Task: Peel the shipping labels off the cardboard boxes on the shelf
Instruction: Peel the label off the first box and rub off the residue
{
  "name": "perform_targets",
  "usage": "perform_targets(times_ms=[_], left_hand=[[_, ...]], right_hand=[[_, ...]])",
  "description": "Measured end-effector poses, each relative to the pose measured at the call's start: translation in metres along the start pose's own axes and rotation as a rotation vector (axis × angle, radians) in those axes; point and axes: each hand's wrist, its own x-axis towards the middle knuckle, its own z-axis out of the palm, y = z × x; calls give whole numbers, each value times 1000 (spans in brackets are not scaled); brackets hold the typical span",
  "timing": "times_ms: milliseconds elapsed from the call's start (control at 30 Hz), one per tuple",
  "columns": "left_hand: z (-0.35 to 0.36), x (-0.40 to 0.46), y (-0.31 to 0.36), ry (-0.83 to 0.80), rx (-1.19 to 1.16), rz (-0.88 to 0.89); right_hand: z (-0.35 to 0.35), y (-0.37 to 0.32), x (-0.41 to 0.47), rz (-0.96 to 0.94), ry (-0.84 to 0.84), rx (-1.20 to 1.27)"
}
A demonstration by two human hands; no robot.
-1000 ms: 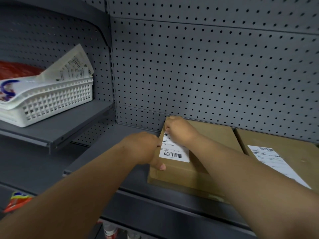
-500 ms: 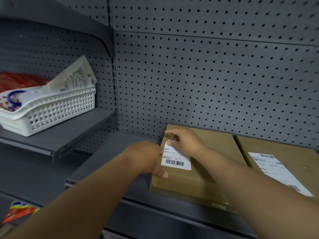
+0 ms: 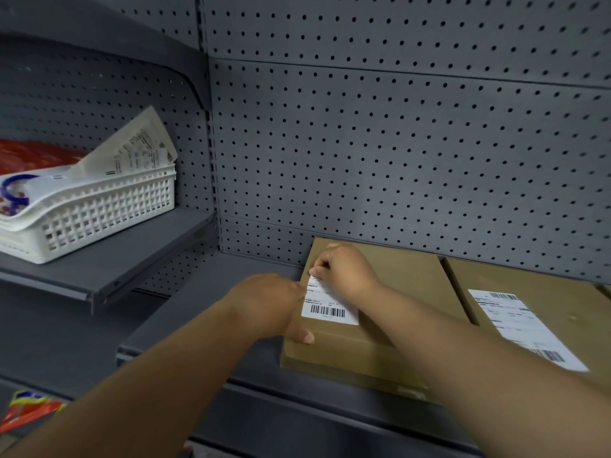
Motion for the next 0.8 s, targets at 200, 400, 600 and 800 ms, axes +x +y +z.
perform_targets(times_ms=[200, 400, 600, 800], left_hand=[[3, 2, -2, 5, -6, 5], [3, 4, -3, 9, -13, -1], [-4, 4, 1, -34, 11, 3], [-10, 3, 5, -68, 21, 13]], right_hand=[[5, 0, 4, 47, 22, -36], [12, 4, 8, 51, 22, -84], [-11, 17, -6, -5, -69, 32], [-35, 28, -16, 90, -40, 156]])
